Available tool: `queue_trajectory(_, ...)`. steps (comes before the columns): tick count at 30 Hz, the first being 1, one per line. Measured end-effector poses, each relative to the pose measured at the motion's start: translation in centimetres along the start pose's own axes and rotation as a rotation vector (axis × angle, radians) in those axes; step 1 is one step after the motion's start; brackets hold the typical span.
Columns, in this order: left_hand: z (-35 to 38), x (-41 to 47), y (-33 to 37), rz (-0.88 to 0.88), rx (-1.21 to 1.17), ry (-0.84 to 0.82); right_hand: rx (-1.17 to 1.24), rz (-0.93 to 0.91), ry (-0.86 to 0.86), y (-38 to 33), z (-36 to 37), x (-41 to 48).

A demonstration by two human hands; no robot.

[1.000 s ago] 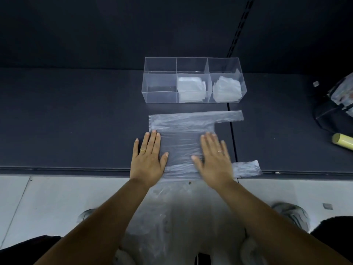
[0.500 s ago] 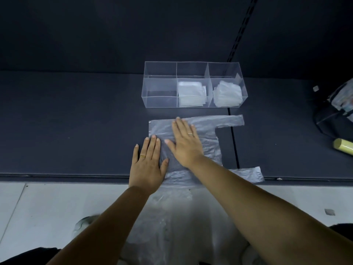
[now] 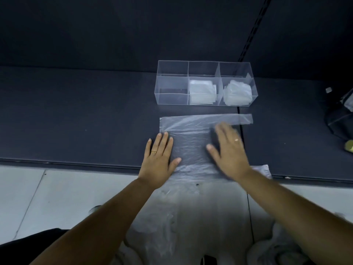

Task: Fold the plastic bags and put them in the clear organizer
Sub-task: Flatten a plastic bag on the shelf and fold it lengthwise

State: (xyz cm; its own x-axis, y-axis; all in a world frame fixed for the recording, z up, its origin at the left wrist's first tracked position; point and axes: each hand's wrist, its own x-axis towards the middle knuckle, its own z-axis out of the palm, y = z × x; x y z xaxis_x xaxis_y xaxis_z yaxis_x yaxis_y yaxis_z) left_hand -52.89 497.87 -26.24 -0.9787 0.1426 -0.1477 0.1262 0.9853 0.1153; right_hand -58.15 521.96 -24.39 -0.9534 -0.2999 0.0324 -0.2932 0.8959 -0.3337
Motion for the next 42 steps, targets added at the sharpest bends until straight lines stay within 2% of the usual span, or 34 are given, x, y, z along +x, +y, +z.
queue_trajectory(3,0.1,-2.6,1.0,0.297,0.037,0.158,0.042,-0.202,-0.133,-4.0,1.8,-6.1)
queue_trajectory(5,0.8,-4.2,1.8,0.434,0.101,0.119,0.001,-0.231,-0.136,-4.6,2.7,-8.4)
queue_trajectory(7,0.9,-5.0,2.4,0.442,0.140,0.098,-0.049,-0.157,-0.070,-4.2,2.7,-8.9)
queue_trajectory(9,0.7,-5.1,2.5,0.419,0.120,0.147,-0.038,-0.087,0.037,-3.4,2.0,-8.5)
queue_trajectory(11,0.2,-4.8,2.2,0.425,0.067,0.218,-0.006,-0.119,0.090,-2.7,1.1,-8.0)
queue_trajectory(13,-0.3,-4.6,1.7,0.452,0.016,0.272,0.020,-0.189,0.088,-1.6,0.0,-7.8)
queue_trajectory(15,-0.9,-4.6,1.2,0.446,-0.096,0.290,0.097,-0.138,0.037,-0.4,-1.3,-7.5)
queue_trajectory(17,-1.9,-4.4,0.8,0.373,-0.265,0.251,0.227,0.021,-0.040,1.1,-2.5,-6.9)
queue_trajectory(20,-3.8,-3.2,0.2,0.049,-0.586,0.070,0.457,0.259,-0.217,3.6,-4.3,-5.1)
queue_trajectory(22,-4.7,-2.0,-0.6,-0.117,-0.791,-0.068,0.575,0.341,-0.298,5.1,-5.5,-3.8)
queue_trajectory(25,-5.6,-0.6,-1.9,-0.282,-1.082,-0.238,0.652,0.427,-0.324,6.9,-7.1,-2.3)
queue_trajectory(27,-5.8,0.4,-2.8,-0.347,-1.112,-0.280,0.685,0.471,-0.296,7.7,-7.6,-1.1)
queue_trajectory(29,-5.9,1.7,-3.5,-0.403,-1.101,-0.267,0.735,0.489,-0.240,8.1,-7.9,0.4)
queue_trajectory(32,-6.1,3.8,-4.3,-0.487,-1.114,-0.165,0.796,0.476,-0.177,8.2,-8.0,2.9)
queue_trajectory(37,-5.6,6.6,-4.8,-0.555,-1.087,-0.022,0.736,0.505,-0.071,8.4,-6.6,6.8)
queue_trajectory(42,-4.4,8.3,-4.6,-0.587,-0.923,0.099,0.615,0.616,0.098,8.7,-4.1,8.6)
